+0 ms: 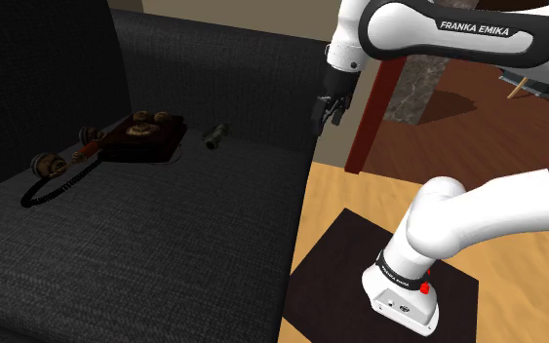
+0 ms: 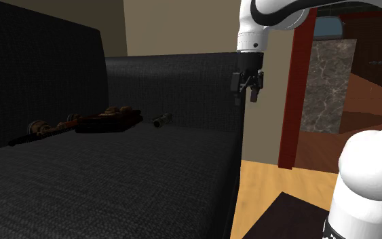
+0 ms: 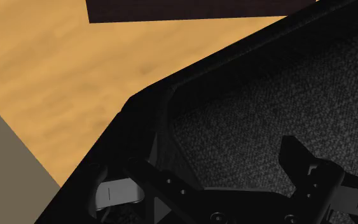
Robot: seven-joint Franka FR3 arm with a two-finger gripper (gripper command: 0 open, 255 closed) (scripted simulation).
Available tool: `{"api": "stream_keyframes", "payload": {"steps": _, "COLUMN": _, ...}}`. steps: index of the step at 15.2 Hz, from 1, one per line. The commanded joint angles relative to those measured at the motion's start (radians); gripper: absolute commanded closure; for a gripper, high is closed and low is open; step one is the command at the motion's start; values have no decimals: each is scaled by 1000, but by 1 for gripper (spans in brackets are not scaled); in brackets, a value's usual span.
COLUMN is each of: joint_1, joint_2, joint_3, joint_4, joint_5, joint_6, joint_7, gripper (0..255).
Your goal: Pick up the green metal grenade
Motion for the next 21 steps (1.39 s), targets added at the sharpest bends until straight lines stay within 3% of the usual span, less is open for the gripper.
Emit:
{"api": "stream_keyframes", "payload": {"steps": 1, "joint_1": 0, "joint_2": 0, "joint_3": 0, "joint_4": 0, "joint_5": 0, "joint_6": 0, "joint_7": 0, "gripper": 0}}
{"api": "stream_keyframes", "payload": {"steps": 11, "joint_1": -78, "joint_2": 278, "joint_3": 219, "joint_4": 150, "joint_5": 126, "joint_6": 169, "joint_7": 539, "gripper": 0}}
{"api": "stream_keyframes", "payload": {"steps": 16, "joint_1": -128, "joint_2": 457, "joint_3": 306, "joint_4": 287, "joint_5": 118, "joint_6": 234, "joint_7": 805, "gripper": 0}}
{"api": "stream_keyframes", "payload": {"steps": 21, "joint_1": -163, "joint_2": 651, "joint_3": 364, "joint_4": 459, "joint_5": 60, "joint_6": 273, "joint_7": 1072, "gripper": 0}}
